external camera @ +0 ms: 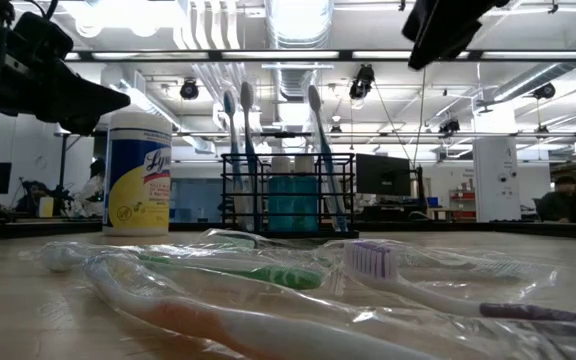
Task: Pick & Place toothbrushing station
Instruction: Put the right green toothbrush into the mesh organizer
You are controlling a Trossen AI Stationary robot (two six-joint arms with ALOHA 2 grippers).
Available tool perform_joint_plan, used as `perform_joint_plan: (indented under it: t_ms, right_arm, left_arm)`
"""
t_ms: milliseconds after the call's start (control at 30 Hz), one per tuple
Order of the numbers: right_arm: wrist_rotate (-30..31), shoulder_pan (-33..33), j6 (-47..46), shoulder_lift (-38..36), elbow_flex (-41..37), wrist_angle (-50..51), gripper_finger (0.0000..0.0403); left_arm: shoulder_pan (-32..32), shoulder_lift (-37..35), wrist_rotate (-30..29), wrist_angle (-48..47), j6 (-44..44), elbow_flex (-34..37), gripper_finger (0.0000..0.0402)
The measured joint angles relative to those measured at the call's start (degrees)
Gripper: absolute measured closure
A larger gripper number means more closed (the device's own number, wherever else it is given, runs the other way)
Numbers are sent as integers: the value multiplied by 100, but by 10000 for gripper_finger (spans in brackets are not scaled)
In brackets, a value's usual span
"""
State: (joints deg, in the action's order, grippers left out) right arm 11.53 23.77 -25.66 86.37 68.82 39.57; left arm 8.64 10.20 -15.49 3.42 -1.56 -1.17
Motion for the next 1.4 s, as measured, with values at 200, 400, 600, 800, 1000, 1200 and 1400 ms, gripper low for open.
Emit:
perform_joint_plan:
  t_ms: [200, 400, 600, 800, 1000, 1200, 1400]
  right_arm:
    - [-21, 186, -45, 1414, 898, 761, 222]
    - [-306, 221, 14, 2340, 1270, 731, 187]
    - [-431, 223, -56, 2926, 1346, 604, 176]
    - [-604, 219, -45, 3292, 1350, 541, 176]
    - [-731, 218, 3, 3413, 1353, 483, 196]
    - [-795, 221, 20, 3427, 1340, 442, 286]
    - [-881, 225, 127, 3428, 1330, 466, 381]
  left_arm:
    - [0, 0, 0, 2, 0, -8, 389]
    - [0, 0, -1, 7, 0, -31, 390]
    - [0, 0, 0, 4, -11, -31, 390]
    - [1, 0, 48, 5, -68, -31, 390]
    - [0, 2, 55, 4, -68, -31, 390]
    - [1, 2, 58, 4, -93, -31, 390]
    - [0, 2, 63, 7, -105, -31, 390]
